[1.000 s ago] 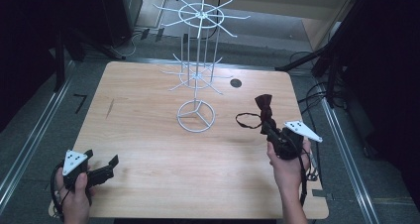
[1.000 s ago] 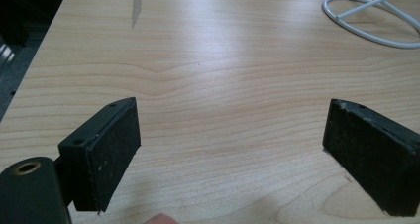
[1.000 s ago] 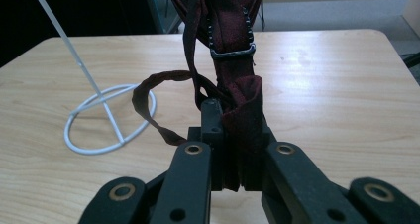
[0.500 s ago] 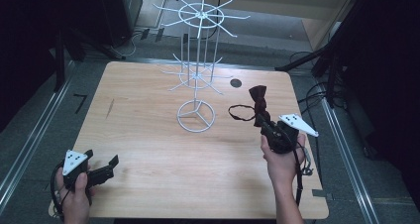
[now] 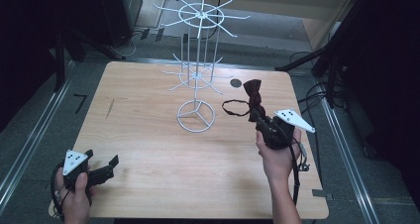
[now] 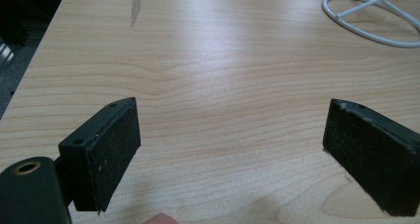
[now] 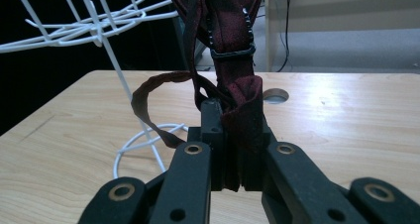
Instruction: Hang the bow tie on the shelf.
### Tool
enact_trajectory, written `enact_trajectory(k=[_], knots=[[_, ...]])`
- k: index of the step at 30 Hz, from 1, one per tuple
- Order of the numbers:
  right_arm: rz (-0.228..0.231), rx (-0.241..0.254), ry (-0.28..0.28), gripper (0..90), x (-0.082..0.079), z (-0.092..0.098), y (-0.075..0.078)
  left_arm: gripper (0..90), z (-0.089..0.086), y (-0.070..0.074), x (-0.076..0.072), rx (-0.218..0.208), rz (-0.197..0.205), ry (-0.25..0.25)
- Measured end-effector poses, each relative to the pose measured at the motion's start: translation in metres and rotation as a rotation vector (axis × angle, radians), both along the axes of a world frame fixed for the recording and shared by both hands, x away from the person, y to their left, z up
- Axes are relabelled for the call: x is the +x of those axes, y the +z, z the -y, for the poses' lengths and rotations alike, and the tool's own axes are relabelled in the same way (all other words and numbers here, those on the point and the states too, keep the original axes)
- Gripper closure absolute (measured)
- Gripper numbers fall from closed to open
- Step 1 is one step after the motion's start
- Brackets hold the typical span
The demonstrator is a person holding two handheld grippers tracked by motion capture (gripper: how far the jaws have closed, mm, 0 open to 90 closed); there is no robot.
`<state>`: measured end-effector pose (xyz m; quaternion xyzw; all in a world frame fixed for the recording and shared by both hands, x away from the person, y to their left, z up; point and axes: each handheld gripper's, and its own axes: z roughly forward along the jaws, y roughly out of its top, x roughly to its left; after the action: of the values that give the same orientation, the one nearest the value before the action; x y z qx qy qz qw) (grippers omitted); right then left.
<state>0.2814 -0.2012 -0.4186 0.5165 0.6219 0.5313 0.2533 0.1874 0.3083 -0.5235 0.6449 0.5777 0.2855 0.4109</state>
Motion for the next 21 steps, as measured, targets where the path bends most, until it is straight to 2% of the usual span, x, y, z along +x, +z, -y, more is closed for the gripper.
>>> enact_trajectory(k=[21], knots=[[0.067, 0.019, 0.087, 85.1, -0.006, -0.019, 0.016, 8.4, 0.0, 0.0, 0.0, -0.001, 0.0, -0.001]])
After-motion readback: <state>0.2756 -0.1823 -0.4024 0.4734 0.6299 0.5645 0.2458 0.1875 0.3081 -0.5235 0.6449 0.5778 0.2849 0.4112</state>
